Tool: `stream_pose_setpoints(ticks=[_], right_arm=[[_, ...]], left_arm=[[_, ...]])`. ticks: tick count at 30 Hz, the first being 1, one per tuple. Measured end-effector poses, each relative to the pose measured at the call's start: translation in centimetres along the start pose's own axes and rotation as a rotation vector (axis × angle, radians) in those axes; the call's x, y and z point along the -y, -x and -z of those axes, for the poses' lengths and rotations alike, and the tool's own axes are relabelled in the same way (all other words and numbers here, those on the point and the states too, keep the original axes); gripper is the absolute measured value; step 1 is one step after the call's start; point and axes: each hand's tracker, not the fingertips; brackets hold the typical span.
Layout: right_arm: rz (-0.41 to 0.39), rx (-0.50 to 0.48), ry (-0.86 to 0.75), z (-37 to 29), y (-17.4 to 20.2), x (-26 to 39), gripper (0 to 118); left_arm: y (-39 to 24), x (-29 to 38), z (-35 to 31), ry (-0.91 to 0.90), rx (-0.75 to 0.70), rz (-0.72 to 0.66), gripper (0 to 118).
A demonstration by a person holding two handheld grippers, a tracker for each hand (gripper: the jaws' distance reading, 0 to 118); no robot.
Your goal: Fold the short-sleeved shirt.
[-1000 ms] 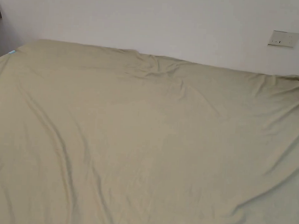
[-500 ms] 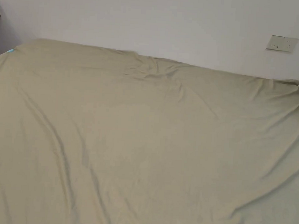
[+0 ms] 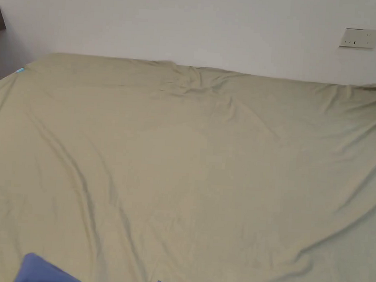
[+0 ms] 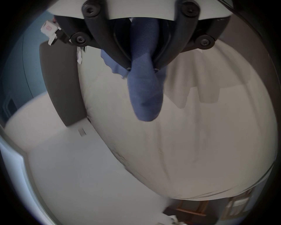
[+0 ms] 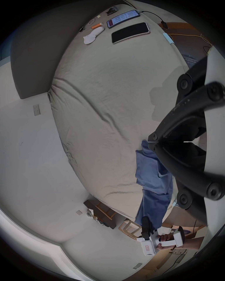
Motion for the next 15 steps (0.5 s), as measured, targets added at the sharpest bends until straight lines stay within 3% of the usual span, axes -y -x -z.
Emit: stream_pose_setpoints(ticks=[5, 8, 11, 13, 15], right_arm=[[0.034, 0.010, -0.015, -1.1, -1.3, 0.6, 2], [0.072, 0.040, -0.064, -2.7, -2.4, 1.0, 2], [0.110, 0.069, -0.089, -4.0, -3.5, 1.4, 2], [0.124, 0.102, -0.100, -4.5, -4.2, 1.7, 2], [0.144, 0.125, -0.107, -4.8, -4.8, 2.1, 2]], left_arm=[[-7.1, 3.3, 6.5, 0.168, 0.149, 0.077, 12], [-10.4, 5.3, 10.4, 0.234, 0.190, 0.204, 12], [-12.5, 7.1, 14.2, 0.307, 0.143, 0.238, 15], [-13.0, 8.3, 15.7, 0.318, 0.113, 0.250, 44], [-13.0, 9.1, 15.4, 0.335, 0.226, 0.189, 84]])
